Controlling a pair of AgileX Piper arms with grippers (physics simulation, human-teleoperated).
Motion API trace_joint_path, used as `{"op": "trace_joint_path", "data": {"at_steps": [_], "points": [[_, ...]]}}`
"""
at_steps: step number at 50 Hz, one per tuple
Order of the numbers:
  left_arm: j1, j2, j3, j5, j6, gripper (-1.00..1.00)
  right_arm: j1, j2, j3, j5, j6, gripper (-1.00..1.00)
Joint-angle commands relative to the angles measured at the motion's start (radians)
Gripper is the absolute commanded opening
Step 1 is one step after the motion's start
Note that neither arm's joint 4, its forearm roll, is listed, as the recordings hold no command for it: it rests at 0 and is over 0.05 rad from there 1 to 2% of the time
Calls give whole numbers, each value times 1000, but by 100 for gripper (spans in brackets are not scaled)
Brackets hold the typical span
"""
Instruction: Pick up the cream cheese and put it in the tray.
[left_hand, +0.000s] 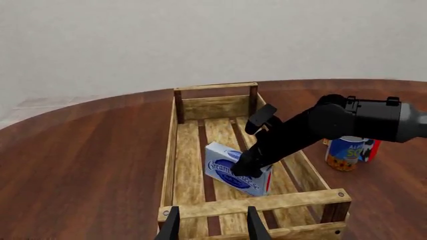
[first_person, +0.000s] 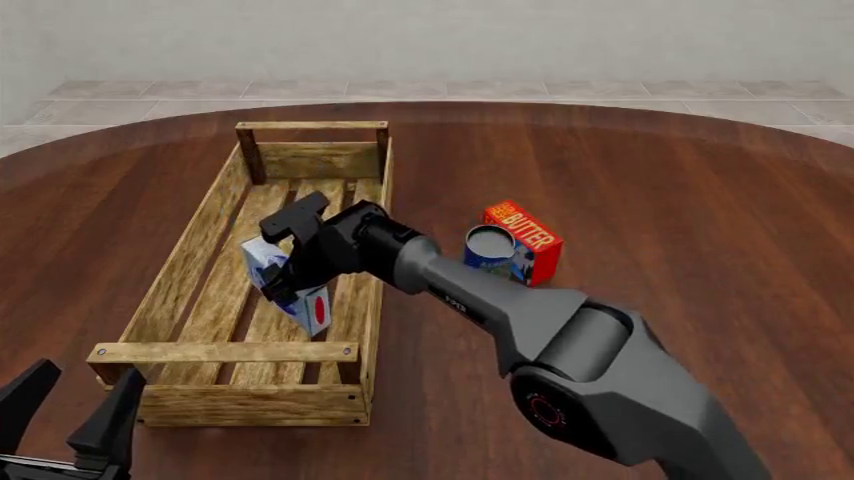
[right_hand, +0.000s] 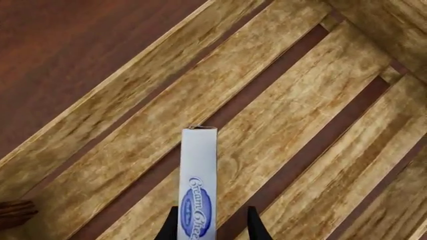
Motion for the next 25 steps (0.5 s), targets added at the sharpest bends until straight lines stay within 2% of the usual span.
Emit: {"op": "trace_joint_path", "data": {"at_steps": [1, 10, 25], "points": [[-1, -2, -1, 2, -2, 100, -13, 13, 24, -8, 7, 100], [-1, 4, 0, -6, -3, 100, -6, 12, -3, 10, 4, 100], [-3, 4, -5, -2, -3, 100, -5, -48, 25, 24, -30, 100]]}}
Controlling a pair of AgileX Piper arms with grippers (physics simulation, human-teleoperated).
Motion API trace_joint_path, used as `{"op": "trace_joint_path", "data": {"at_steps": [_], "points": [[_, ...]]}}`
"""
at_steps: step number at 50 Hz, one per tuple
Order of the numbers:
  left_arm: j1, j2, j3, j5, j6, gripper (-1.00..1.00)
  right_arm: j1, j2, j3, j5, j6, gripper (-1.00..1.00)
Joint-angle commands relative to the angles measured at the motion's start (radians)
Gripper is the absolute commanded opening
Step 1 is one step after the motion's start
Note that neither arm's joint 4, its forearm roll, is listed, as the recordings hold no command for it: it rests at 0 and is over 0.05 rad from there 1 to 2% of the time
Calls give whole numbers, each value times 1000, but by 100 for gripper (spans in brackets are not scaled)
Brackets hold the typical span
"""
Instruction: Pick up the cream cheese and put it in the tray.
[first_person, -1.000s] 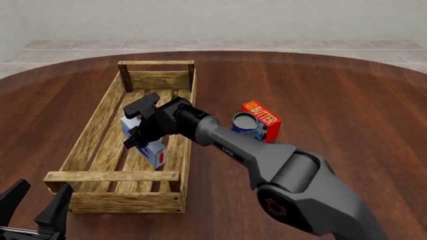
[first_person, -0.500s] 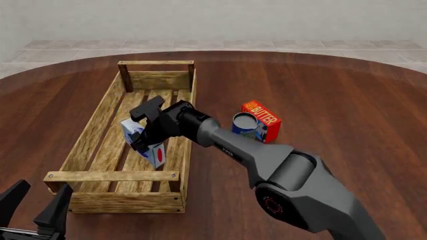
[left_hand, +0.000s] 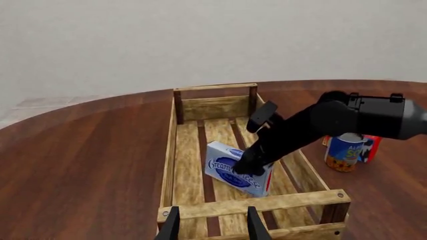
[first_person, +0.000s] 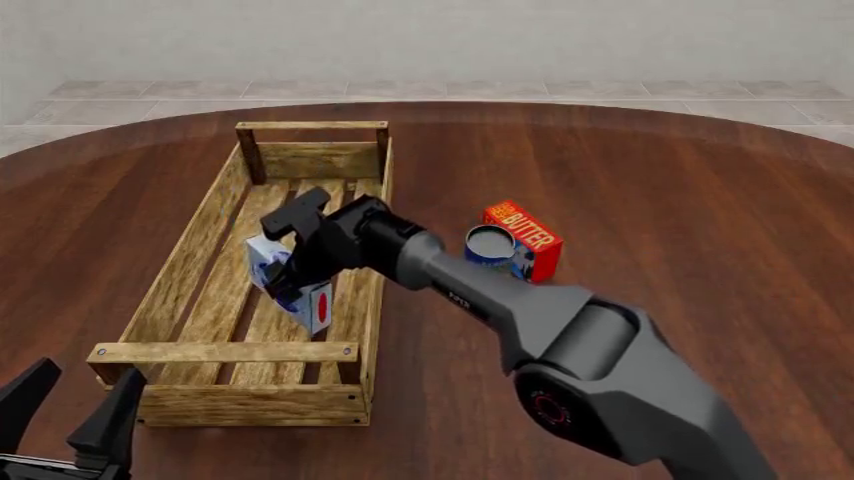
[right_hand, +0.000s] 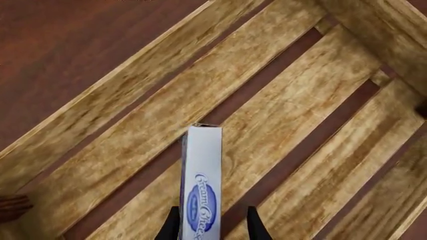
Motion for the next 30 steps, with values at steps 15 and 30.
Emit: {"op": "trace_joint_path", "data": {"at_steps": [15, 30], "points": [[-3, -5, -4, 9, 0, 100, 27, -124, 75, 12, -43, 100], [-5, -10, -4, 16, 1, 100, 56, -201, 101, 27, -49, 100]]}}
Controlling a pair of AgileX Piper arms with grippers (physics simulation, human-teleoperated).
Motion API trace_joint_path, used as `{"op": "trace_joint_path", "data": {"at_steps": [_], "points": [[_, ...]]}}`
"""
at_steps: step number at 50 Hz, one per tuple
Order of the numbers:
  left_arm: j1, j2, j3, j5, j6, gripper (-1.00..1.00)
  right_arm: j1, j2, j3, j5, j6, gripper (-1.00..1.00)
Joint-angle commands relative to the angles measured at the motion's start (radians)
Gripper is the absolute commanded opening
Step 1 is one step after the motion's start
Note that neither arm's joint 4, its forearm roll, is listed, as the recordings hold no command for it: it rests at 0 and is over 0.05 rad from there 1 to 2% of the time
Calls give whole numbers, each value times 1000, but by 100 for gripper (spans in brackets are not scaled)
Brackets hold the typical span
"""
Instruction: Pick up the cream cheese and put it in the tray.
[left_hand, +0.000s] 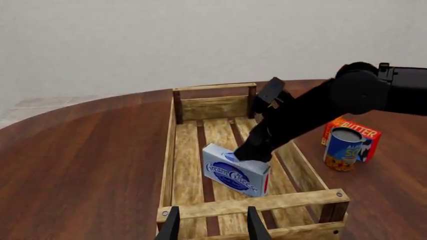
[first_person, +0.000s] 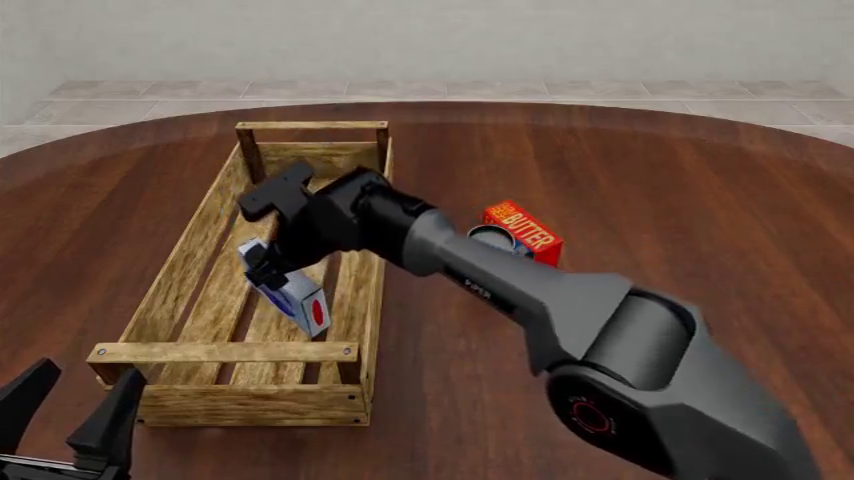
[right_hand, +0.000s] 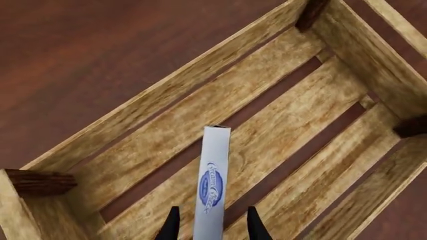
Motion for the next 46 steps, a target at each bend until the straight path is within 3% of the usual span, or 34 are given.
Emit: {"op": "trace_joint_path", "data": {"at_steps": [1, 20, 46], "points": [[-1, -2, 0, 2, 1, 100, 14, -55, 20, 10, -10, 100], [0, -7, 7, 4, 8, 100, 28, -178, 141, -32, -15, 100], [0, -14, 10, 11, 19, 100, 66, -454, 447, -165, -37, 100]]}}
